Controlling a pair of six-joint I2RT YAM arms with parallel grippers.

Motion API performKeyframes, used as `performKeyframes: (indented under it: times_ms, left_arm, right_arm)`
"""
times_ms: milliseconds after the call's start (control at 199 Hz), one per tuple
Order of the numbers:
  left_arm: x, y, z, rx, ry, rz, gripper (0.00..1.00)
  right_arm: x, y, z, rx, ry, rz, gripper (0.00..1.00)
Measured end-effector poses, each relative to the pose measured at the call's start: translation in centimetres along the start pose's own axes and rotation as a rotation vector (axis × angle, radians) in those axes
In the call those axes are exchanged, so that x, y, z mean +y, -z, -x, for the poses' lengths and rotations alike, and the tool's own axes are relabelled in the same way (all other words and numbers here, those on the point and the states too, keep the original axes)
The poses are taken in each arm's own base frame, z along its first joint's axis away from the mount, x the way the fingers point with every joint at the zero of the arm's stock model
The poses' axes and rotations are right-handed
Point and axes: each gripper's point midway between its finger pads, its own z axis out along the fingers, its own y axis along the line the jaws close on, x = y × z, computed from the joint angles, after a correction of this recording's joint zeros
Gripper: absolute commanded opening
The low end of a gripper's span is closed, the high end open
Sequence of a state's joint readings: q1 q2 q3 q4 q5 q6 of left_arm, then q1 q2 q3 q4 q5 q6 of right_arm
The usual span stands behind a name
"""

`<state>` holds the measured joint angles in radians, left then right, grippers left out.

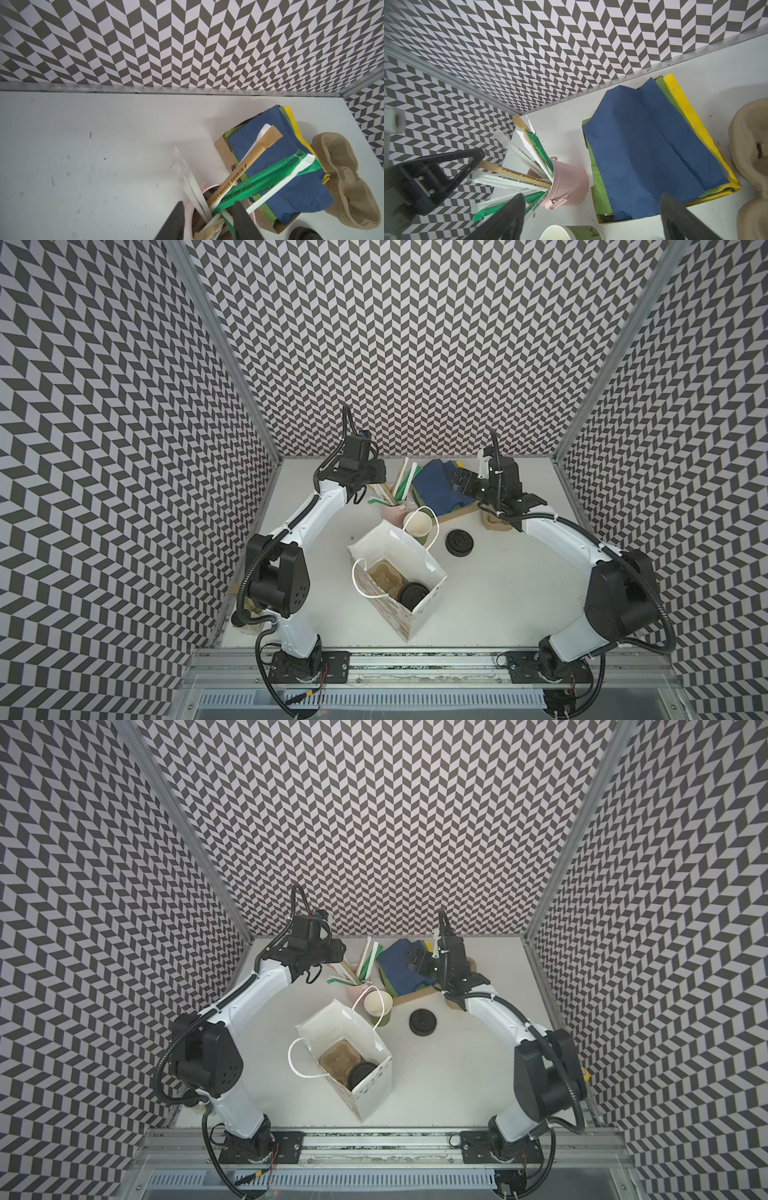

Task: Pack a coffee takeout order
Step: Pick up the straw from the storage cup.

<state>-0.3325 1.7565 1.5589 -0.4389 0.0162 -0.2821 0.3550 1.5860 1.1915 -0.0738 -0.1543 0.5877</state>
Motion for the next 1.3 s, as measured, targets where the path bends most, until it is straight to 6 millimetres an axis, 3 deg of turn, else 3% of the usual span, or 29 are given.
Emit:
performKeyframes:
  times_ms: [126,266,417,518,789,905,1176,1302]
  left_arm:
    - [0.2,0.0,0.1,-0.003,0.0,0.013,0.37]
    - [0.4,0.0,0.1,-0.007,0.003,0.023,0.22]
    - [0.5,-0.1,0.1,-0.006,-0.003,0.027,0.14]
    - [0.5,-0.1,0.1,-0.007,-0.005,0.03,0.0]
    - [0.6,0.3,0.4,-0.018,0.017,0.036,0.0]
    - [-0.1,2.3,1.9,-0.069,0.031,0.028,0.0]
    - [-2.7,10.4,7.5,-0.269,0.044,-0.023,0.0]
    - [-2.8,12.7,8.3,-0.309,0.045,-0.006,0.0]
  right_arm:
    - [0.0,0.0,0.0,0.001,0.0,0.002,0.99]
    - [0.1,0.0,0.0,0.002,0.0,0.003,0.98]
    - [0.1,0.0,-0.1,0.005,-0.001,0.005,0.98]
    - [-0.1,-0.1,-0.4,0.014,-0.002,0.004,0.98]
    - [-0.1,-0.1,-0.6,0.02,-0.003,0.008,0.98]
    - [-0.1,-0.1,-0.7,0.021,-0.003,0.008,0.98]
    - [-0.9,-1.0,-1.6,0.049,-0.007,-0.012,0.98]
    - [-1.4,-1.5,-2.2,0.07,-0.003,-0.027,0.99]
